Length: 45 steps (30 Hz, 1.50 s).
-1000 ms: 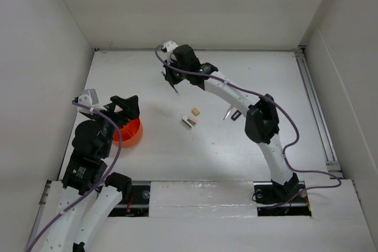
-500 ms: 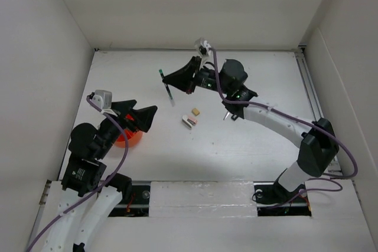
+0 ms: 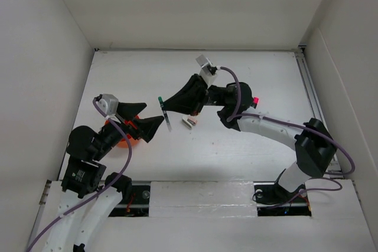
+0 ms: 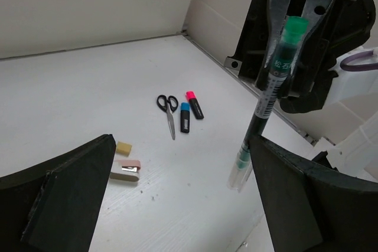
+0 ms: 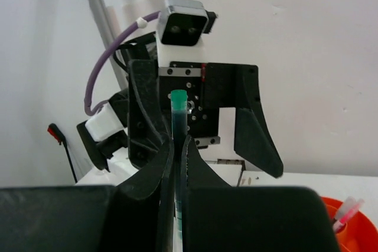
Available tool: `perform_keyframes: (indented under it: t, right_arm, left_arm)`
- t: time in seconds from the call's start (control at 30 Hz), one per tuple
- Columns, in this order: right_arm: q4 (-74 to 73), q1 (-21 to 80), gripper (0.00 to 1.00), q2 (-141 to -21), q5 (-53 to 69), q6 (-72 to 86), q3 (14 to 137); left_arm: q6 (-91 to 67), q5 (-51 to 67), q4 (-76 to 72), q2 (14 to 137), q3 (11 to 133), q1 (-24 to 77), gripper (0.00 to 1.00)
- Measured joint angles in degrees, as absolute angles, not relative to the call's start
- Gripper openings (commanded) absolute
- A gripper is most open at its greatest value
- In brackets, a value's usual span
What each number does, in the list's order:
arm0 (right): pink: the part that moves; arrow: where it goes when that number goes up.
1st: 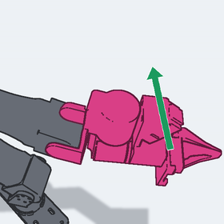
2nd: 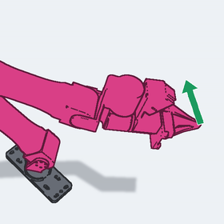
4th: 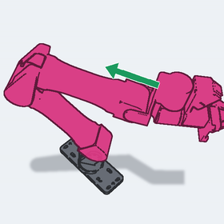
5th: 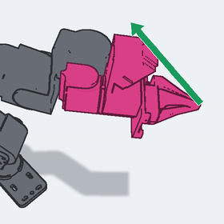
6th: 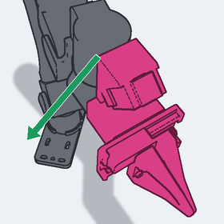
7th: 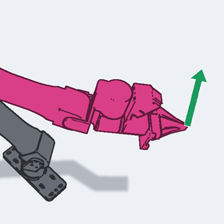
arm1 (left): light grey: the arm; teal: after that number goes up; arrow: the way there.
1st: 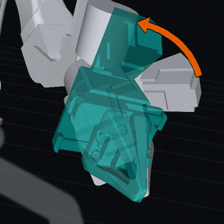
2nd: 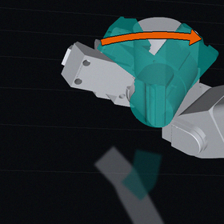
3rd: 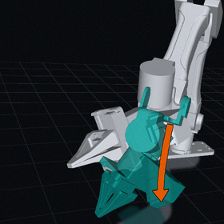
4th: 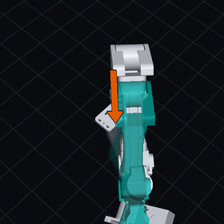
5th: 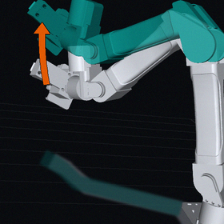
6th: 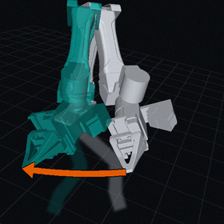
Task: Sort the stationery into containers
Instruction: Pick up the pen from the center of the board.
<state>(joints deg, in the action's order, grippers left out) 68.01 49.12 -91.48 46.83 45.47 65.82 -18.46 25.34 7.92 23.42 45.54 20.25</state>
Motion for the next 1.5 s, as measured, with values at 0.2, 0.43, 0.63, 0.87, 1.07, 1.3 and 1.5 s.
perform_keyframes:
  t: [0.2, 0.43, 0.63, 0.87, 1.07, 1.3, 1.5]
  right_arm:
    - [71.9, 50.7, 0.0, -91.5, 47.7, 47.7, 65.6]
    - [74.3, 52.0, 0.0, -93.1, 47.9, 49.2, 65.6]
    - [75.0, 51.9, 0.0, -94.1, 48.1, 49.0, 65.6]
    - [70.6, 49.4, 0.0, -93.8, 46.9, 44.4, 65.3]
    - [63.5, 47.2, 0.0, -93.4, 43.9, 38.9, 65.0]
    - [60.4, 47.1, 0.0, -93.4, 41.6, 37.0, 65.0]
    - [62.7, 50.0, 0.0, -93.4, 40.1, 38.7, 65.0]
  left_arm:
    - [-18.0, 28.3, 7.4, 23.5, 45.3, 20.3, 0.89]
    - [-17.3, 30.2, 7.3, 23.5, 45.3, 20.2, 0.85]
    - [-16.5, 29.0, 7.3, 23.5, 44.9, 20.1, 0.94]
    - [-16.4, 22.8, 7.7, 23.6, 44.6, 20.1, 0.97]
    - [-16.8, 23.9, 7.5, 23.5, 44.6, 20.3, 1.0]
    - [-16.7, 28.0, 7.4, 22.9, 44.6, 20.3, 1.0]
    - [-16.7, 30.6, 7.3, 22.7, 44.6, 20.3, 0.95]
